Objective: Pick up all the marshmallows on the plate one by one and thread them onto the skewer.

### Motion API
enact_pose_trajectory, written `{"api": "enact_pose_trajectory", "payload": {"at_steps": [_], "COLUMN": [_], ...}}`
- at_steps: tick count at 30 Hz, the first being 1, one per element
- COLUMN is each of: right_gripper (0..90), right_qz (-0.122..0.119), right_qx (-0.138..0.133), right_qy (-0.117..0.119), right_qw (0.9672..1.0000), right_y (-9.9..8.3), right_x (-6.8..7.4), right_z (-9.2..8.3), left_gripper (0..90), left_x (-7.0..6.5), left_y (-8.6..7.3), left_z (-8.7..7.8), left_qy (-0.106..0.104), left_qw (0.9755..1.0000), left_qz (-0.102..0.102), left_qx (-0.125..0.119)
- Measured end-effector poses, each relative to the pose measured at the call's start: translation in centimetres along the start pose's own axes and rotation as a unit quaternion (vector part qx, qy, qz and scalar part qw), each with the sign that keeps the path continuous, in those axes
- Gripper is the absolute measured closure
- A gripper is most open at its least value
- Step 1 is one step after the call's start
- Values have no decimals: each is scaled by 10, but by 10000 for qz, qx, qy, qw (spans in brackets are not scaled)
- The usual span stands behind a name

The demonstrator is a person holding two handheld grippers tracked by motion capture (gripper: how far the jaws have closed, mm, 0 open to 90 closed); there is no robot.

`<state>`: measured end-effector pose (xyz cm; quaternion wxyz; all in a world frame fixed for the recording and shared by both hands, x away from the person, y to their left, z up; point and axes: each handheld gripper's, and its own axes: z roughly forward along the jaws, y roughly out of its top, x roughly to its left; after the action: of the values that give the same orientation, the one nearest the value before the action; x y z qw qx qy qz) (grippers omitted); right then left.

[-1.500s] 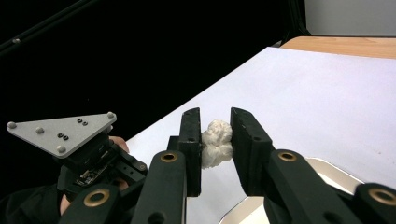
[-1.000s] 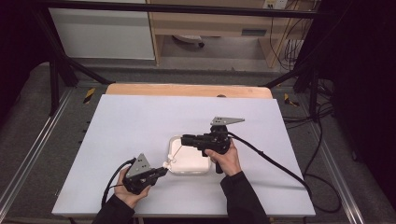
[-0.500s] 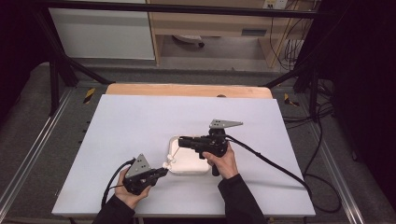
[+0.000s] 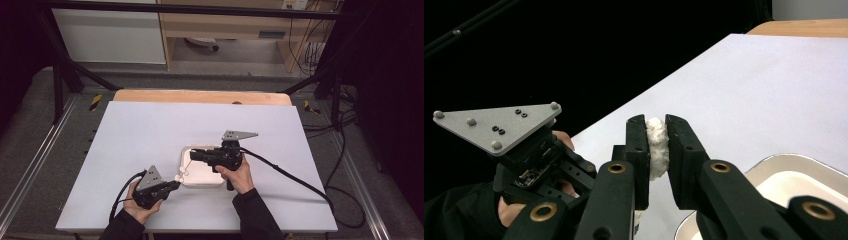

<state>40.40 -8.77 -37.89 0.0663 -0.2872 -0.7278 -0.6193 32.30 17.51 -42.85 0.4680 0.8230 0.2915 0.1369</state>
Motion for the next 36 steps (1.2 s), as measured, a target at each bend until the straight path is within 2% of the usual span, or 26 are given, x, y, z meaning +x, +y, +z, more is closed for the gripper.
{"api": "enact_pose_trajectory", "payload": {"at_steps": [12,25,36], "right_gripper": [816,818,819], "right_qz": [-33,-92,-76], "right_qx": [-80,-14,15], "right_qy": [62,-21,7], "right_qw": [9999,10000,10000], "right_y": [-6,-9,-11], "right_x": [2,2,1], "right_z": [4,5,7], "left_gripper": [895,895,895], "left_x": [-2,-2,-2], "left_y": [-1,-1,-1], "left_z": [1,2,1], "left_qy": [6,24,51], "left_qw": [10000,10000,10000], "left_qz": [25,17,27], "left_qx": [33,58,75]}}
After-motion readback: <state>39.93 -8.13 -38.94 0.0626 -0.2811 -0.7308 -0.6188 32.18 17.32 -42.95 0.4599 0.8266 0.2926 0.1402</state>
